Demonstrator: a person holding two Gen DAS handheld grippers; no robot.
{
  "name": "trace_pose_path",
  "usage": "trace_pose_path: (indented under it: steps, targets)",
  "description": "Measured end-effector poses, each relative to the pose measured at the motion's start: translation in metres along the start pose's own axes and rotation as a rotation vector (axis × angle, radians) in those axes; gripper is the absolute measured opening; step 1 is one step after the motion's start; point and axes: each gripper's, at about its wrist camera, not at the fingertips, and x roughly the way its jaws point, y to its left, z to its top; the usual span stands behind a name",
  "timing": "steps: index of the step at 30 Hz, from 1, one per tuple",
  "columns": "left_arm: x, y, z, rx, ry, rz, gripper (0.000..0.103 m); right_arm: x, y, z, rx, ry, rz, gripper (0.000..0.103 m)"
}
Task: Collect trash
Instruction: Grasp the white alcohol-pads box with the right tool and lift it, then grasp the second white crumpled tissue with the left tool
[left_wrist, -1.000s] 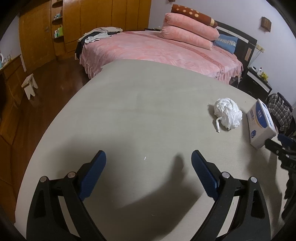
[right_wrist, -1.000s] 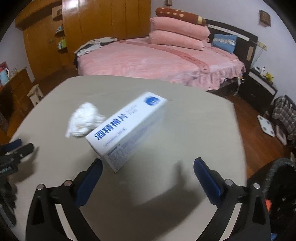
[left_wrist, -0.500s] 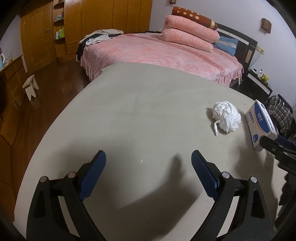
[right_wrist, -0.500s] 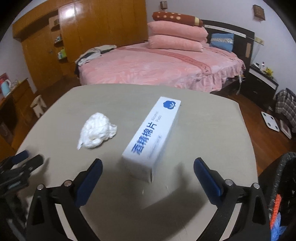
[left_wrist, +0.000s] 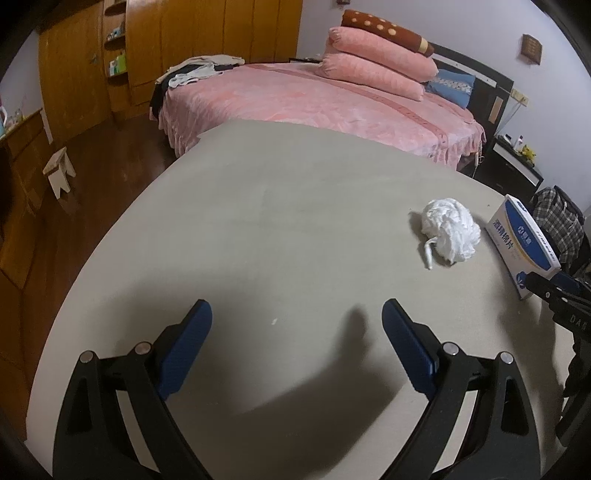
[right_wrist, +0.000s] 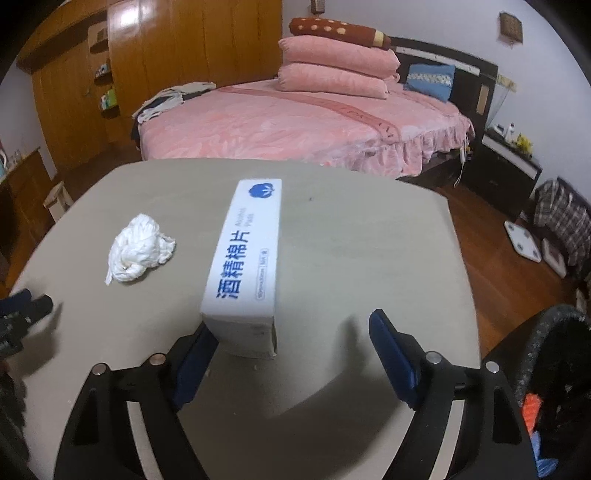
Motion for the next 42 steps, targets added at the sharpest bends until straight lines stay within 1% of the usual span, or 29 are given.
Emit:
trace_pose_path:
  steps: [4,6,7,8,9,10,11,12,14,19,21,23,26,28,29,31,32,33,34,36,42]
  targets:
    - [-0.001,-0.011,0.003,0.013,-0.015,-0.005,0.091,0.007,0.006,0.007,0.02,-0.001,0.026,0.08]
    - [-0.001,-0.015,0.003,0.017,-0.021,-0.007,0.091,0.013,0.007,0.01,0.026,-0.012,0.025,0.076]
    - [-0.001,-0.017,0.004,0.019,-0.025,-0.009,0.091,0.018,0.006,0.011,0.032,-0.001,0.025,0.066]
    - [-0.001,-0.02,0.005,0.021,-0.029,-0.012,0.091,0.02,0.005,0.012,0.035,0.006,0.027,0.054]
    - [0.0,-0.023,0.006,0.023,-0.031,-0.014,0.091,0.023,0.003,0.012,0.04,0.017,0.036,0.047]
    - [0.001,-0.027,0.008,0.024,-0.034,-0.02,0.091,0.023,0.002,0.012,0.039,0.018,0.044,0.038]
    - [0.002,-0.03,0.009,0.024,-0.037,-0.026,0.091,0.022,0.001,0.012,0.024,0.014,0.042,0.031]
    - [0.003,-0.034,0.01,0.025,-0.04,-0.033,0.091,0.022,0.002,0.013,-0.008,0.008,0.017,0.031]
    - [0.007,-0.046,0.015,0.038,-0.048,-0.052,0.091,0.021,0.0,0.014,-0.029,-0.007,-0.002,0.031]
    - [0.019,-0.084,0.029,0.086,-0.062,-0.096,0.091,0.024,-0.021,0.013,0.008,-0.004,-0.037,0.031]
    - [0.027,-0.098,0.035,0.105,-0.067,-0.097,0.091,0.025,-0.024,0.014,0.014,-0.005,-0.034,0.031]
    - [0.038,-0.108,0.041,0.116,-0.057,-0.097,0.091,0.025,-0.024,0.014,0.011,-0.005,-0.038,0.031]
    - [0.053,-0.115,0.049,0.116,-0.017,-0.105,0.09,0.027,-0.027,0.014,0.012,0.006,-0.038,0.031]
    - [0.062,-0.118,0.052,0.115,0.008,-0.125,0.08,0.028,-0.028,0.014,0.014,0.009,-0.037,0.031]
    - [0.066,-0.12,0.051,0.117,0.03,-0.149,0.074,0.029,-0.027,0.015,0.008,0.011,-0.043,0.031]
    - [0.067,-0.125,0.05,0.14,0.034,-0.167,0.065,0.03,-0.024,0.015,-0.006,0.014,-0.06,0.031]
    - [0.067,-0.128,0.049,0.157,0.032,-0.183,0.052,0.03,-0.023,0.015,-0.006,0.015,-0.061,0.031]
    - [0.066,-0.133,0.047,0.183,0.03,-0.198,0.044,0.031,-0.023,0.015,-0.005,0.016,-0.059,0.031]
    - [0.065,-0.138,0.045,0.203,0.031,-0.197,0.042,0.031,-0.023,0.015,-0.003,0.017,-0.057,0.031]
    - [0.063,-0.141,0.042,0.212,0.031,-0.201,0.036,0.032,-0.024,0.015,0.004,0.018,-0.049,0.031]
    - [0.044,-0.132,0.03,0.154,0.011,-0.211,0.034,0.033,-0.027,0.016,0.023,0.022,-0.028,0.032]
